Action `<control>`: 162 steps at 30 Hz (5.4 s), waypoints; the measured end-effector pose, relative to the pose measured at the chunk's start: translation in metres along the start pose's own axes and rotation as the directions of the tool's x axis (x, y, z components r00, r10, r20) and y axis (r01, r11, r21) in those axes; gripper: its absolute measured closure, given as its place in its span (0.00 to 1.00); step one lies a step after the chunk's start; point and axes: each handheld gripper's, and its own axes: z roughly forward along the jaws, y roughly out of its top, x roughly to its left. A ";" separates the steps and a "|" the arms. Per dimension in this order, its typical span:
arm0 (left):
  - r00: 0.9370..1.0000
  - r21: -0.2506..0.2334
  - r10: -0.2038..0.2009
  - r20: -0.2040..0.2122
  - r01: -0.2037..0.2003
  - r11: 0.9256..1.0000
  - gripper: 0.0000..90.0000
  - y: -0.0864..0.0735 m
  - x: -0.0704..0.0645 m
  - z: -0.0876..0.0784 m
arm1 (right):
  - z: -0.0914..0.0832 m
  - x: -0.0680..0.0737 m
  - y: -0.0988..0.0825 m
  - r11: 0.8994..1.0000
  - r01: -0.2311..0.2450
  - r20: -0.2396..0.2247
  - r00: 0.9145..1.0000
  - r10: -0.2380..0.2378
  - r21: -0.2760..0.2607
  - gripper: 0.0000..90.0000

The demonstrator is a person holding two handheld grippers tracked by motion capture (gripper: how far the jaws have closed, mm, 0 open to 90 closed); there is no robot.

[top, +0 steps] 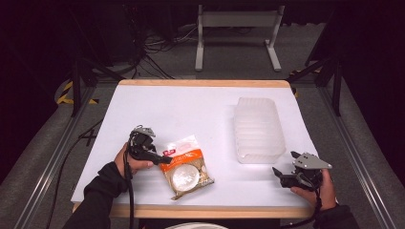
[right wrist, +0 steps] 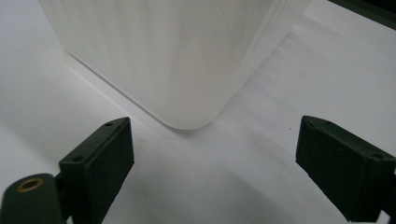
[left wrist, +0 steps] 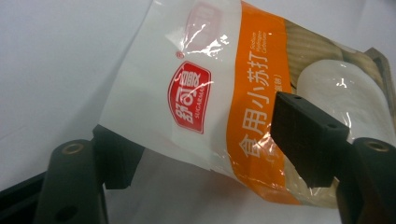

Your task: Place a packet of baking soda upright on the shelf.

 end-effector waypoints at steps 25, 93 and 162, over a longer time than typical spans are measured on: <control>0.998 0.072 0.067 0.000 -0.067 0.995 0.87 0.024 0.004 0.011 | -0.002 0.001 0.000 1.000 0.006 0.009 1.000 -0.006 -0.018 0.13; 0.881 -0.414 0.406 -0.243 -0.473 0.778 1.00 0.027 -0.129 -0.058 | -0.004 -0.001 0.000 1.000 0.002 0.027 1.000 -0.001 -0.024 0.14; 0.840 -0.546 0.514 -0.174 -0.517 0.660 1.00 0.191 -0.182 0.015 | -0.004 -0.001 -0.001 1.000 0.000 0.014 1.000 0.001 -0.019 0.14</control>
